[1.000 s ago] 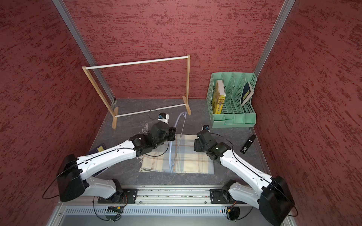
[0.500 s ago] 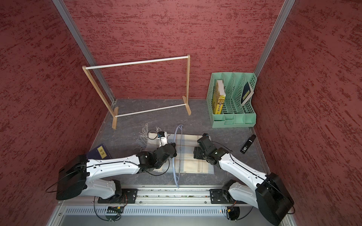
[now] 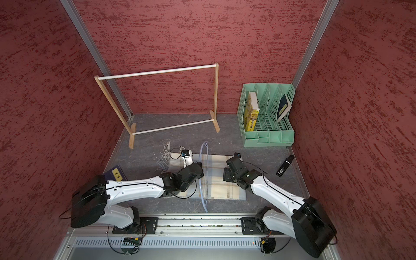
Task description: Hang the scarf on the hanger
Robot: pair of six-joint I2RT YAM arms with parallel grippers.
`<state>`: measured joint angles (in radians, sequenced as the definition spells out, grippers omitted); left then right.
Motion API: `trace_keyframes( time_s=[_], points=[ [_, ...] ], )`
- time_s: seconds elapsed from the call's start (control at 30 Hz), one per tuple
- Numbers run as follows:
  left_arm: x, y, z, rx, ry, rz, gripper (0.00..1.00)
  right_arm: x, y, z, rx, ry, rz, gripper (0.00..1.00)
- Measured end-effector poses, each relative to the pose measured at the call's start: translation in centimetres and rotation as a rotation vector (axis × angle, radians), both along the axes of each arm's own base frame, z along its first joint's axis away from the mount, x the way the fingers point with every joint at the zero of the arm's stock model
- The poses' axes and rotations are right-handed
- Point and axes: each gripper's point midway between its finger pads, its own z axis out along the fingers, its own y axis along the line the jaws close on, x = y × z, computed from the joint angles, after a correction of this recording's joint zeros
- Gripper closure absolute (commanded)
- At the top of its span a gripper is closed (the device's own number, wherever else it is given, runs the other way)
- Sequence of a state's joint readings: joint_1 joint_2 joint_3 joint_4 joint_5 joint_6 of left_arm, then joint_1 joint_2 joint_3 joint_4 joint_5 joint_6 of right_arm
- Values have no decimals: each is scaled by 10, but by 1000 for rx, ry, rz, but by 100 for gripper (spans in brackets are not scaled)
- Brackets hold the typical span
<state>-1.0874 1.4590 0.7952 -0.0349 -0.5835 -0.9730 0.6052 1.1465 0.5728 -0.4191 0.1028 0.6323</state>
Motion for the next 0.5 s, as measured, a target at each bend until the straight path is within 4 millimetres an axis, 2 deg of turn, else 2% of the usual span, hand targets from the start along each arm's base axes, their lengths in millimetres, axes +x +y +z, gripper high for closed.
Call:
trace_keyframes(
  time_s=[0.13,0.5],
  points=[
    [5,-3,-9,6,30,-7,100,1,-9,-2,-27,1,-26,30],
    [8,-15,-5,10,50,-52,100,7,-49,-7,-103,22,-162,30]
  ],
)
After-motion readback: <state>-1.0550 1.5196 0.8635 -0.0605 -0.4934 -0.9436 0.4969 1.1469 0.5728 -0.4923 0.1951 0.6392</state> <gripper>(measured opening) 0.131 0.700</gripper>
